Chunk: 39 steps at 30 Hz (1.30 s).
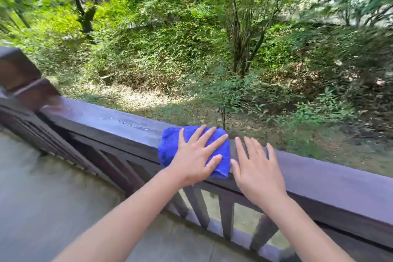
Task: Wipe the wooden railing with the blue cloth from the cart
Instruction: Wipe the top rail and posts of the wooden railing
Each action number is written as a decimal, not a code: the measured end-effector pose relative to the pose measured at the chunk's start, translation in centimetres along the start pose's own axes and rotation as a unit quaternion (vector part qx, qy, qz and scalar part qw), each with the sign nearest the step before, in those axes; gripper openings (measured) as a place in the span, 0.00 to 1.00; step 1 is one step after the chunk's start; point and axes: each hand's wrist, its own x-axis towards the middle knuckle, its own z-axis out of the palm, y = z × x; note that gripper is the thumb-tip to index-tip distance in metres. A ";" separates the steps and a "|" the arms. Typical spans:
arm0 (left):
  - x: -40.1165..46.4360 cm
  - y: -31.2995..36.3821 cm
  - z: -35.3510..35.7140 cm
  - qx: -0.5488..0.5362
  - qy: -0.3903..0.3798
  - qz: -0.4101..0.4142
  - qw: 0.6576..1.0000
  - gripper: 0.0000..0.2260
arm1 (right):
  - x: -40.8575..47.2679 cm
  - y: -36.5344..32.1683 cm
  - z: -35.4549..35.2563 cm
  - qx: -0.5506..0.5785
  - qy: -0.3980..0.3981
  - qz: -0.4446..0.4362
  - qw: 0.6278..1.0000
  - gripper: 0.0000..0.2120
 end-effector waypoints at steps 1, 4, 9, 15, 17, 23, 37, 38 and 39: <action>0.1 0.0 0.0 0.000 0.000 0.022 1.000 0.25 | 0.1 -0.1 0.0 -0.003 -0.003 0.009 1.000 0.30; 0.2 -0.5 0.0 0.005 0.016 0.069 0.997 0.27 | 0.4 -0.8 0.1 -0.006 0.007 0.038 0.999 0.31; -0.5 -2.8 0.6 0.061 0.072 0.115 0.989 0.33 | 1.0 -1.8 0.7 -0.013 0.033 0.049 0.998 0.29; -1.9 -11.4 0.4 0.042 0.073 0.080 0.993 0.31 | 3.4 -5.4 1.0 0.004 -0.013 0.025 1.000 0.31; -2.5 -15.1 0.4 0.038 0.073 0.078 0.994 0.30 | 4.4 -7.2 1.2 0.007 -0.026 0.014 1.000 0.31; -4.6 -27.6 -0.8 -0.005 0.086 -0.042 0.995 0.26 | 8.0 -13.6 3.1 0.014 -0.024 -0.032 0.999 0.30; -4.1 -26.1 -1.4 -0.037 0.052 0.027 0.998 0.25 | 14.6 -25.4 5.6 0.014 -0.021 -0.003 1.000 0.28; -4.0 -26.9 -1.4 -0.031 0.052 0.042 0.997 0.25 | 14.8 -25.6 5.7 0.008 -0.021 0.005 1.000 0.28; -4.0 -27.9 -1.4 -0.024 0.051 0.056 0.997 0.25 | 14.9 -25.9 5.7 0.000 -0.022 0.011 1.000 0.28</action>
